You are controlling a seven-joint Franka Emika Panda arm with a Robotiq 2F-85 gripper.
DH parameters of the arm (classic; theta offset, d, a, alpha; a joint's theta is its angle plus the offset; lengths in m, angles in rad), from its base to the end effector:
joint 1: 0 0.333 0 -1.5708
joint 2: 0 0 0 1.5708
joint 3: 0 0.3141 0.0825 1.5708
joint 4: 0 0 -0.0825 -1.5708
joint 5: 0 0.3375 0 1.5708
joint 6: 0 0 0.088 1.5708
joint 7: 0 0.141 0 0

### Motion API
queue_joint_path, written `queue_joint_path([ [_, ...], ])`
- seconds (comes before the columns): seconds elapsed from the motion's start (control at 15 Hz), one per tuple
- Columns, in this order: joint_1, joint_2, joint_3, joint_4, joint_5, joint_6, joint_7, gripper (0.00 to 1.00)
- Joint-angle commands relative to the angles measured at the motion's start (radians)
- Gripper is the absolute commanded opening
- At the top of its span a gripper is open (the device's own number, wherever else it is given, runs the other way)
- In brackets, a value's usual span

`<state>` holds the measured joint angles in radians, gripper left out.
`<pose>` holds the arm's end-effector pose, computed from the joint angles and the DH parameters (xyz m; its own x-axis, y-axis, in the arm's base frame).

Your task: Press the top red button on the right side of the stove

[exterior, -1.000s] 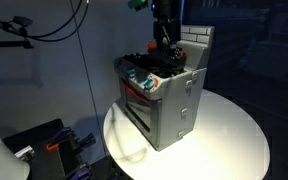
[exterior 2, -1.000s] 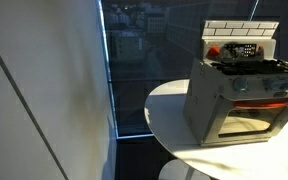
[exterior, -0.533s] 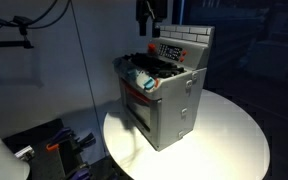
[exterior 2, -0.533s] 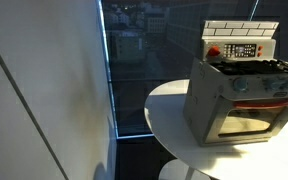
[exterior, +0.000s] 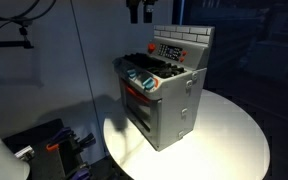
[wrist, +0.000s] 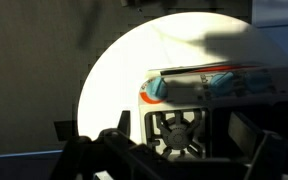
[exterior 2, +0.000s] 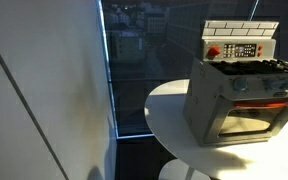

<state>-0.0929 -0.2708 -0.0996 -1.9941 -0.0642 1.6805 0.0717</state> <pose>0.4136 -0.0933 0.5428 0.9675 -0.2495 -0.0413 -0.2479 -0.9680 0.0399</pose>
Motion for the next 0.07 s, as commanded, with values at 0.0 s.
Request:
queue_joint_path([
  [0.0,-0.004,0.003,0.003,0.003,0.001,-0.002,-0.001,1.0],
])
